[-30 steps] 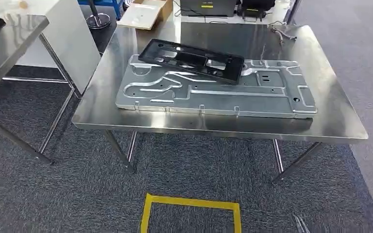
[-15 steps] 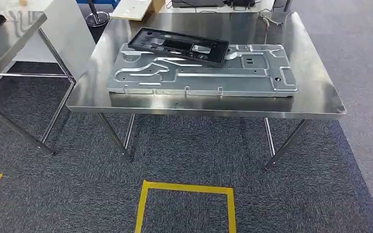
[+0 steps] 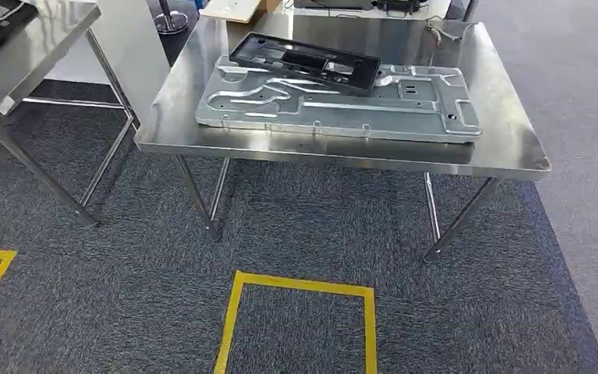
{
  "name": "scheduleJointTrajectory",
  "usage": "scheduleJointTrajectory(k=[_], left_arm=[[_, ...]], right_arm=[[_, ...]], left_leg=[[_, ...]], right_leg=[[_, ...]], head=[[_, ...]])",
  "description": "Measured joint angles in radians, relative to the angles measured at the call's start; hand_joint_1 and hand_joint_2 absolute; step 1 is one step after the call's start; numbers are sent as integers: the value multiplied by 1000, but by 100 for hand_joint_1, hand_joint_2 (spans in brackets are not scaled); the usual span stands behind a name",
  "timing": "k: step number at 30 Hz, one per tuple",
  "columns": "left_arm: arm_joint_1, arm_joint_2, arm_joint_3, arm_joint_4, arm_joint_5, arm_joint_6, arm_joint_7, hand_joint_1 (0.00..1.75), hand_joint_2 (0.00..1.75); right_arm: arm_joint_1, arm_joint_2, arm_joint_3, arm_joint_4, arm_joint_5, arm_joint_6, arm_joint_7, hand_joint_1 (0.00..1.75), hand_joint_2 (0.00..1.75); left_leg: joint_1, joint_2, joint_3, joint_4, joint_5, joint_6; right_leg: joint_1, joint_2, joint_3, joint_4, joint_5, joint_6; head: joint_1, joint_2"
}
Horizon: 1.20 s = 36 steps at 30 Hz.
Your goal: Take the parts from the cabinet and place them on the table.
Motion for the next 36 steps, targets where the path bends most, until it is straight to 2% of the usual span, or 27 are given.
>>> scheduleJointTrajectory(k=[1,2,3,4,6,8,9,10,12,13,14,15,17,18,19,23,24,25,26,28,29,30,31,32,33,34,36], left_arm=[[0,0,0,0,0,0,0,0,0],[0,-1,0,0,-2,0,0,0,0],[-2,-2,0,0,-2,0,1,0,0],[-3,-2,1,0,-2,0,2,0,0],[-4,-2,2,0,-1,0,2,0,0],[-2,0,5,0,-2,0,3,0,0],[-1,0,6,0,-2,2,3,0,0],[-1,0,6,0,-3,2,5,0,0],[-3,-1,6,0,-5,2,5,0,0],[-2,-2,6,0,-5,2,6,0,0],[0,-2,6,0,-5,2,6,0,0],[2,-2,6,0,-5,2,6,0,0],[3,-1,6,0,-5,2,8,0,0],[2,-1,6,0,-5,2,8,0,0],[0,-1,6,0,-4,2,8,0,0],[2,-1,6,0,-5,2,8,0,0],[5,-3,6,0,-5,2,8,0,0],[4,-4,6,0,-5,2,9,0,0],[2,-4,6,0,-5,2,9,0,0],[0,-4,6,0,-5,2,9,0,0],[0,-3,6,0,-5,2,9,0,0],[1,-3,7,0,-4,2,9,0,0],[2,-4,7,0,-5,2,9,0,0],[2,-4,7,0,-5,2,10,0,0],[2,-4,7,0,-5,2,9,0,0],[1,-4,7,0,-6,1,10,0,0],[-3,-4,7,0,-6,1,10,0,0]], right_arm=[[-1,0,-2,2,0,0,0,0,0],[-3,0,-4,4,2,1,1,0,0],[-3,0,-6,7,6,3,3,0,0],[-2,0,-7,10,11,8,7,0,0],[-5,0,-7,20,31,19,18,0,0],[-7,-1,-7,28,55,24,29,0,0],[-8,-2,-7,34,70,27,35,0,0],[-7,-7,-5,36,86,31,39,0,0],[-5,-18,-2,47,104,36,45,0,0],[-4,-25,0,52,109,36,45,0,0],[-4,-30,1,56,112,36,46,0,0],[-5,-34,2,59,114,36,46,0,0],[-8,-40,3,64,114,36,47,0,0],[-9,-41,5,66,114,36,47,0,0],[-9,-42,6,67,114,36,47,0,0],[-20,-47,9,73,114,36,47,0,0],[-19,-47,10,74,114,36,48,0,0],[-17,-47,10,74,114,36,49,0,0],[-16,-45,10,74,114,35,49,0,0],[-13,-43,10,76,114,36,51,0,0],[-11,-39,10,76,114,36,51,0,0],[-10,-37,10,76,117,36,53,0,0],[-10,-37,10,76,125,38,55,0,0],[-10,-37,11,76,134,42,60,0,0],[-9,-37,15,76,143,50,65,0,0],[-6,-37,19,77,151,58,72,0,0],[-9,-37,22,80,160,64,83,0,0]], left_leg=[[2,-6,-11,9,4,-5],[4,-15,-23,21,7,-9],[5,-22,-33,36,7,-13],[1,-28,-55,53,5,-20],[1,-46,-69,68,14,-34],[3,-59,-84,74,19,-44],[2,-31,-87,89,5,-51],[3,-11,-105,131,-30,-58],[11,3,-172,292,-116,-68],[13,6,-194,352,-136,-70],[13,9,-198,376,-135,-72],[13,12,-180,355,-113,-71],[12,25,-89,202,-36,-60],[8,58,-37,117,-11,-50],[-2,88,-11,71,-33,-44],[-9,56,-24,51,-25,-21],[4,50,-12,36,-12,-14],[4,43,-13,33,-9,-6],[4,36,-19,34,-6,-1],[1,15,-25,35,-4,2],[1,1,-27,38,-3,2],[1,-12,-27,41,-4,1],[1,-26,-27,45,-5,0],[1,-40,-27,52,-7,-4],[1,-51,-29,60,-11,-8],[-2,-60,-38,70,-14,-14],[2,-81,-54,82,-15,-27]], right_leg=[[-3,3,44,-51,33,1],[-6,15,109,-138,49,1],[-10,51,174,-227,39,1],[-8,77,209,-289,18,-3],[-7,63,207,-301,-7,-20],[-10,39,202,-304,2,-35],[-10,29,201,-304,5,-41],[-9,18,199,-304,7,-46],[-3,-12,194,-304,10,-53],[-2,-25,191,-304,10,-53],[-1,-37,191,-303,10,-53],[0,-48,191,-303,10,-53],[1,-68,195,-303,9,-52],[2,-75,198,-303,9,-51],[5,-85,197,-303,8,-48],[9,-123,206,-310,10,-23],[4,-88,206,-301,-1,-15],[4,-42,188,-267,-28,-15],[4,-16,152,-200,-71,-16],[3,-1,70,-38,-138,-14],[3,0,48,2,-139,-13],[3,1,51,-11,-111,-12],[1,2,72,-61,-68,-11],[-2,8,106,-138,-18,-12],[-5,32,144,-225,27,-14],[-6,82,157,-263,19,-17],[-5,69,152,-273,19,-21]], head=[[0,0],[0,0],[0,0],[0,0],[-1,0],[0,0],[0,0],[-1,0],[-1,0],[-1,0],[-1,0],[-1,0],[-1,0],[-1,0],[-1,0],[-1,0],[0,0],[-1,0],[-1,0],[-1,0],[-1,0],[0,0],[-1,0],[0,0],[-1,0],[0,0],[-1,0]])
